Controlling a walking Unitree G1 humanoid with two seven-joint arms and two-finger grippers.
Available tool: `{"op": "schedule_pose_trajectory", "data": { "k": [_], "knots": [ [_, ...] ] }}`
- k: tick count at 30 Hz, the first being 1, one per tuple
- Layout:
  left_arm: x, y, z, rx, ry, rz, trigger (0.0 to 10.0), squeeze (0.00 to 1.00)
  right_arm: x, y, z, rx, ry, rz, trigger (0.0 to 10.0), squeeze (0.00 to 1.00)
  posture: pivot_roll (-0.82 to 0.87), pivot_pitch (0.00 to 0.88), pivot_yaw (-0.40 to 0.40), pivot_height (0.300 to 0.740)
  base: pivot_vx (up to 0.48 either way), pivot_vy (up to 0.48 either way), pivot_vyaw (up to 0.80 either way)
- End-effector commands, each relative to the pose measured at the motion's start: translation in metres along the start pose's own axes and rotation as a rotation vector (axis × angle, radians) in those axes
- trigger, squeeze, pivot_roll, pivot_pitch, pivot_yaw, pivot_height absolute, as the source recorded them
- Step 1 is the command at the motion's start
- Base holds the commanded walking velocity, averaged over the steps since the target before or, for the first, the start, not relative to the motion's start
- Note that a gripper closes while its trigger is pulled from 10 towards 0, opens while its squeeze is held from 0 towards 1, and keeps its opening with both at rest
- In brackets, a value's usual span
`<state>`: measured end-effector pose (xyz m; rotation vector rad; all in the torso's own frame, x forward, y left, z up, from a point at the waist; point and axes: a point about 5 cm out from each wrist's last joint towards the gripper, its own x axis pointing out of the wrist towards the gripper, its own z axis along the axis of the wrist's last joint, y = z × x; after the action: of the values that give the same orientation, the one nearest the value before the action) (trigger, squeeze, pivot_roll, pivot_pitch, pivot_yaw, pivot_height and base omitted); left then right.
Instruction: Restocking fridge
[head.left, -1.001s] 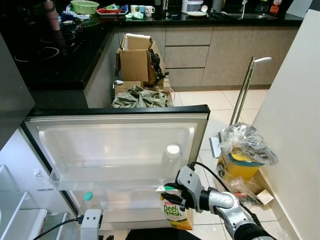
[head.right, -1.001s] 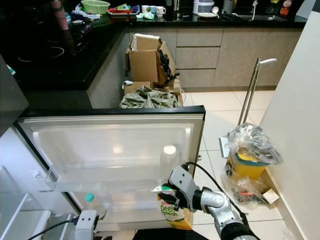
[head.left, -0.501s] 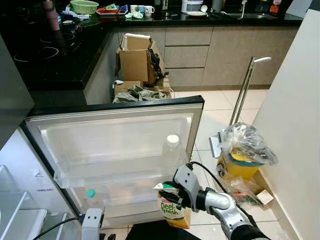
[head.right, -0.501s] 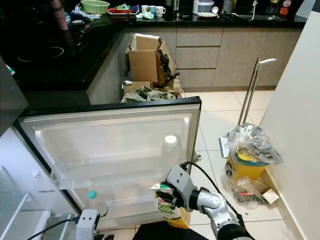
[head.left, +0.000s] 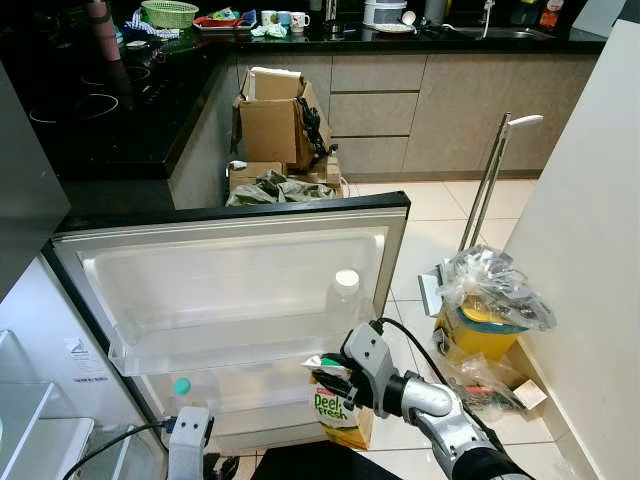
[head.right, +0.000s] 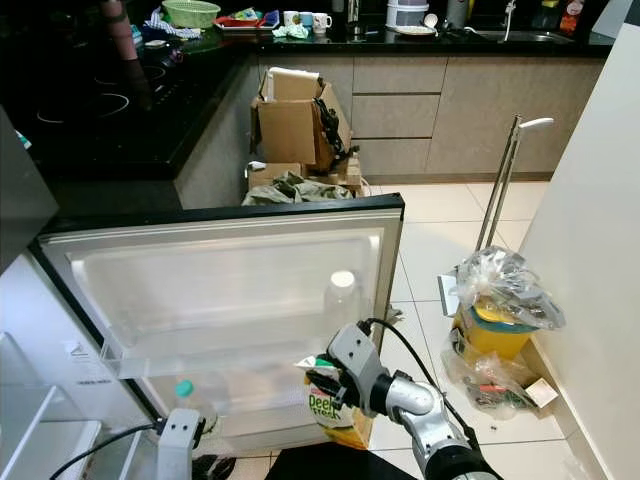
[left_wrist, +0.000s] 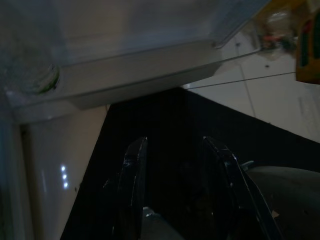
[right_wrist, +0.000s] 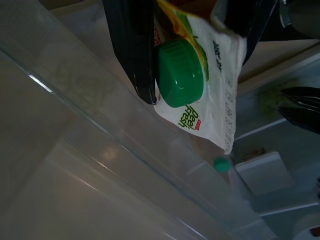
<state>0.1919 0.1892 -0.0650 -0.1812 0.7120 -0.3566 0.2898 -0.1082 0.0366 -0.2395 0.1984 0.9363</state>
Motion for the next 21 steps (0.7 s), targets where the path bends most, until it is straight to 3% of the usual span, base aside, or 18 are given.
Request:
{"op": "schedule_pose_trajectory", "data": {
  "k": [1,11,21],
  "knots": [
    [-0.008,0.014,0.008,0.018,-0.037,-0.008,10.0,0.00,0.001,-0.006,0.007,-0.011,-0.018,-0.018,10.0,0.00,-0.05,0.000,-0.011,0.720,0.000,0.000,0.00],
    [-0.030,0.040,0.030,0.101,-0.097,-0.128,10.0,0.00,-0.001,-0.009,0.007,-0.013,-0.018,-0.029,10.0,0.00,-0.05,0.000,-0.009,0.680,0.000,0.000,0.00],
    [-0.023,0.027,0.037,0.144,-0.113,-0.262,10.0,0.00,-0.002,-0.011,0.010,-0.009,-0.031,-0.041,10.0,0.00,-0.04,0.000,-0.007,0.635,0.000,0.000,0.00]
  ]
}}
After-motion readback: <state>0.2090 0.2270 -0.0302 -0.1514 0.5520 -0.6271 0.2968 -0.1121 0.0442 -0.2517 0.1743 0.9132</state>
